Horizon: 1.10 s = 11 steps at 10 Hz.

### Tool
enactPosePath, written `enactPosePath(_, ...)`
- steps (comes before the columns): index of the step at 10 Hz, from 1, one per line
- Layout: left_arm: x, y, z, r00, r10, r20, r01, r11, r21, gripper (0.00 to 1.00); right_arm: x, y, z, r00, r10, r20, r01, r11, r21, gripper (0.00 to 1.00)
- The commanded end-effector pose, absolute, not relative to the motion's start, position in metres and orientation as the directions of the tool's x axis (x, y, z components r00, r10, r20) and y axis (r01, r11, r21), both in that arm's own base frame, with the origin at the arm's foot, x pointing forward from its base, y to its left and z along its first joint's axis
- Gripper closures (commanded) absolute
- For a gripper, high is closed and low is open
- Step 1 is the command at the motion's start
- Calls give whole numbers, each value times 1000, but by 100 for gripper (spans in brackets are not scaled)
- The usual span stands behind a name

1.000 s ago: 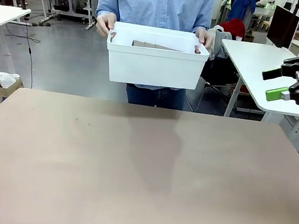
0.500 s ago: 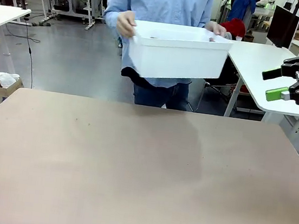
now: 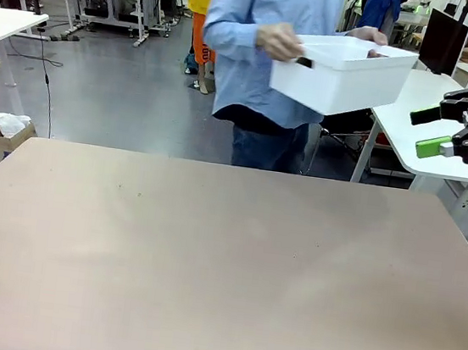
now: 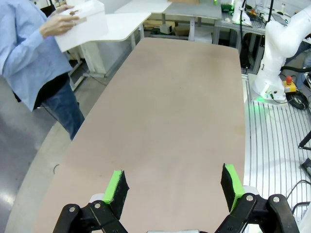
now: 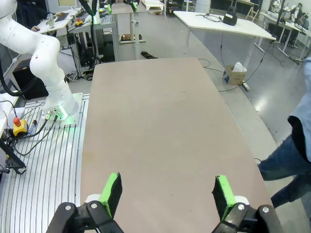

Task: Stack the cups and store them in the basket.
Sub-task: Place the stack of Reusable plastic cups into the Pantry Basket.

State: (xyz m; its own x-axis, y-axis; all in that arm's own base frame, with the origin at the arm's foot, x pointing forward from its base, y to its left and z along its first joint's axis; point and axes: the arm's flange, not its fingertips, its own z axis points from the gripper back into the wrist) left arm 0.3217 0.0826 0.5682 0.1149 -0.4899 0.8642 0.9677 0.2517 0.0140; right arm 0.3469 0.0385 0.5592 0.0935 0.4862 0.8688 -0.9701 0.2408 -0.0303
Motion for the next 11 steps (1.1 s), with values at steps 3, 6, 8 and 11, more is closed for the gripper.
enactPosePath(3,321,82,570,114,-480,870,968,250,11,0,349,40,561,94,462,882,-969,245,-25,0)
enactPosePath(6,321,82,570,114,-480,870,968,250,11,0,349,40,561,94,462,882,-969,245,-25,0)
enactPosePath(8,321,82,570,114,-480,870,968,250,11,0,349,40,561,94,462,882,-969,245,-25,0)
enactPosePath(11,321,82,570,114,-480,870,968,250,11,0,349,40,561,94,462,882,-969,245,-25,0)
